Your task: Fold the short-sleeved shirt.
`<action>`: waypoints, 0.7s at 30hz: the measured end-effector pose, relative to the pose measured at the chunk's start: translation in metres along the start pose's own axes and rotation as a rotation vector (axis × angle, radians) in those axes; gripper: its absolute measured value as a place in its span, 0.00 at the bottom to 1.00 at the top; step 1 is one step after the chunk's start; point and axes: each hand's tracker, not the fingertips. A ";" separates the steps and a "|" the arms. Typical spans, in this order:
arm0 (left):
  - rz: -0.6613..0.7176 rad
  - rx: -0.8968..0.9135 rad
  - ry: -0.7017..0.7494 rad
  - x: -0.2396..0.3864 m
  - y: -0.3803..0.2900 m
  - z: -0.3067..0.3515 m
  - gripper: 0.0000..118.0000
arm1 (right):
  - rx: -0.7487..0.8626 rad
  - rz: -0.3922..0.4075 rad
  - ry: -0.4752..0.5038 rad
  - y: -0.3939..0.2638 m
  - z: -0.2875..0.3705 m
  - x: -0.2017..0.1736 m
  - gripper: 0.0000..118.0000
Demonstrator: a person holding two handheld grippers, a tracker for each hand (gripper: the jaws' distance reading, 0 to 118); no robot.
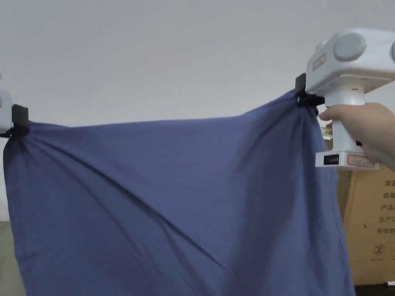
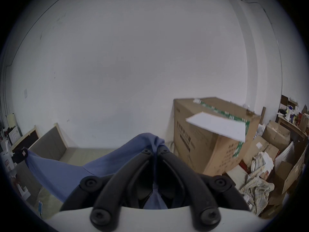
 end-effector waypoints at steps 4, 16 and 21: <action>-0.009 0.081 0.045 0.004 0.013 -0.026 0.01 | 0.146 0.015 -0.030 0.029 -0.014 -0.013 0.02; -0.047 0.115 0.060 0.048 -0.061 -0.024 0.01 | 0.175 0.135 -0.104 -0.061 -0.058 -0.016 0.02; 0.011 -0.275 -0.047 0.047 -0.216 -0.044 0.01 | -0.204 0.001 -0.002 -0.254 -0.075 0.022 0.02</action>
